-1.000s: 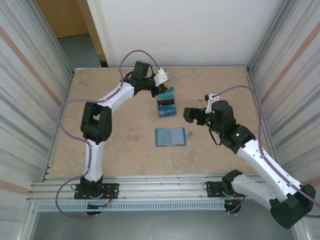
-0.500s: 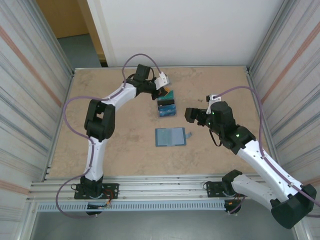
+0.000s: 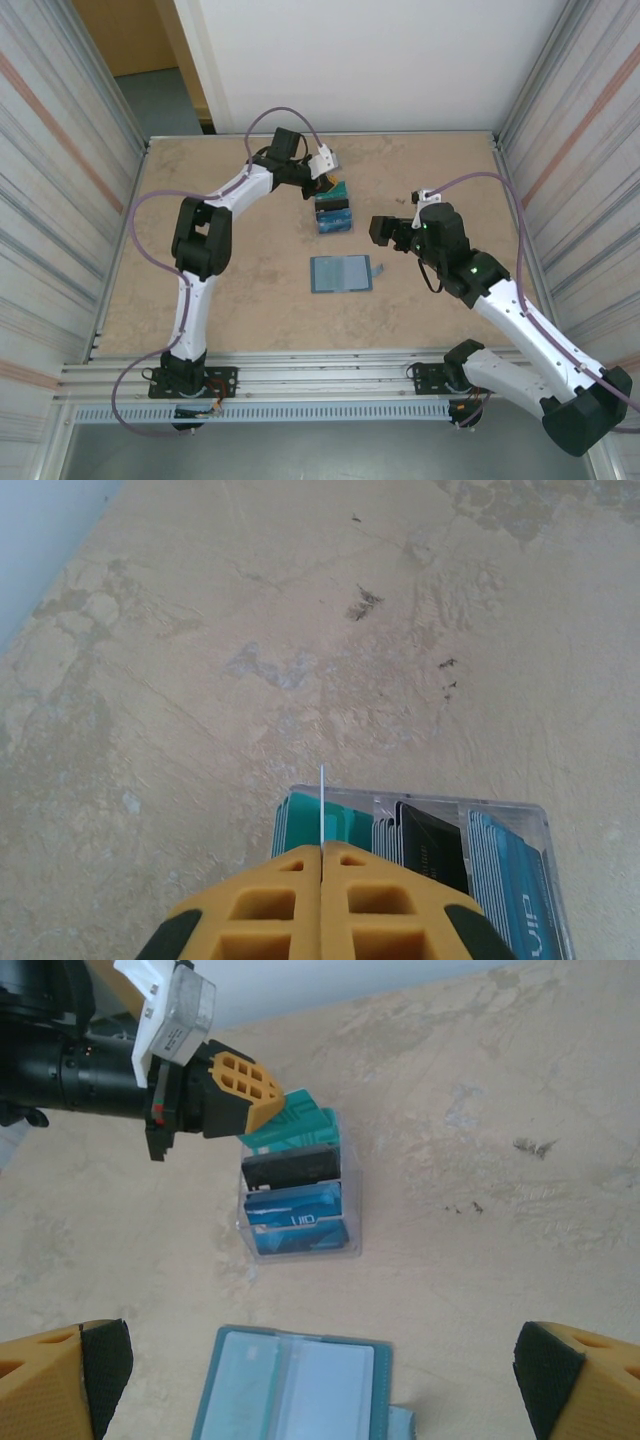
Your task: Take the credit cards out of the card holder
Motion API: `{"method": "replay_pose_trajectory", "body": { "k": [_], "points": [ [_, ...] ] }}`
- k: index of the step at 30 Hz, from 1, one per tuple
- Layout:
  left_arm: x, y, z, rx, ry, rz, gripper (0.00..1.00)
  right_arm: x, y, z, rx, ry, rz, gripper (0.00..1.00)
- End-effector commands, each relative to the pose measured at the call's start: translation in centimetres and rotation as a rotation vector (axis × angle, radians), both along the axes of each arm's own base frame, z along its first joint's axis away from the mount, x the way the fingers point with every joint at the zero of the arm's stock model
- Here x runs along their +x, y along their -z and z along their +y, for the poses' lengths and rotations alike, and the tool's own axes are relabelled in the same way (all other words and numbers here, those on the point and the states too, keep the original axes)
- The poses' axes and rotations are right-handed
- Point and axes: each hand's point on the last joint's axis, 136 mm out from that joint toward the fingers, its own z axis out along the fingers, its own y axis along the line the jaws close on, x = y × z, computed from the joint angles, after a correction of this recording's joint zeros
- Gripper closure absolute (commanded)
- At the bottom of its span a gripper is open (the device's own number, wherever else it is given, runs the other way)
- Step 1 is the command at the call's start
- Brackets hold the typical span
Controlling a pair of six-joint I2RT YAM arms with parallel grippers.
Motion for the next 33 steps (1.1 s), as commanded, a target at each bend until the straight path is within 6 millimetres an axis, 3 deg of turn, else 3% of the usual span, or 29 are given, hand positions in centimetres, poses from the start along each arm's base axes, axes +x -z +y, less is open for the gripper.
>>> {"method": "replay_pose_trajectory", "body": {
  "k": [1,12,22,28,33],
  "points": [
    [0.2,0.3,0.2,0.003,0.018,0.001,1.0,0.0,-0.6,-0.1,0.005,0.023,-0.003,0.01],
    [0.4,1.0,0.2,0.019,0.014,-0.005,1.0,0.0,-0.8,0.1,0.001,0.015,-0.007,0.01],
    [0.6,1.6,-0.3,0.052,0.017,-0.034,0.85,-0.1,-0.9,0.3,-0.004,0.008,-0.008,0.01],
    [0.5,0.3,-0.7,0.042,0.02,-0.056,0.83,-0.2,-0.7,0.3,-0.011,0.009,-0.006,0.01],
    [-0.1,-2.5,-0.4,0.016,0.007,-0.08,0.82,-0.3,-0.5,0.1,-0.023,0.019,-0.004,0.01]
  ]
}}
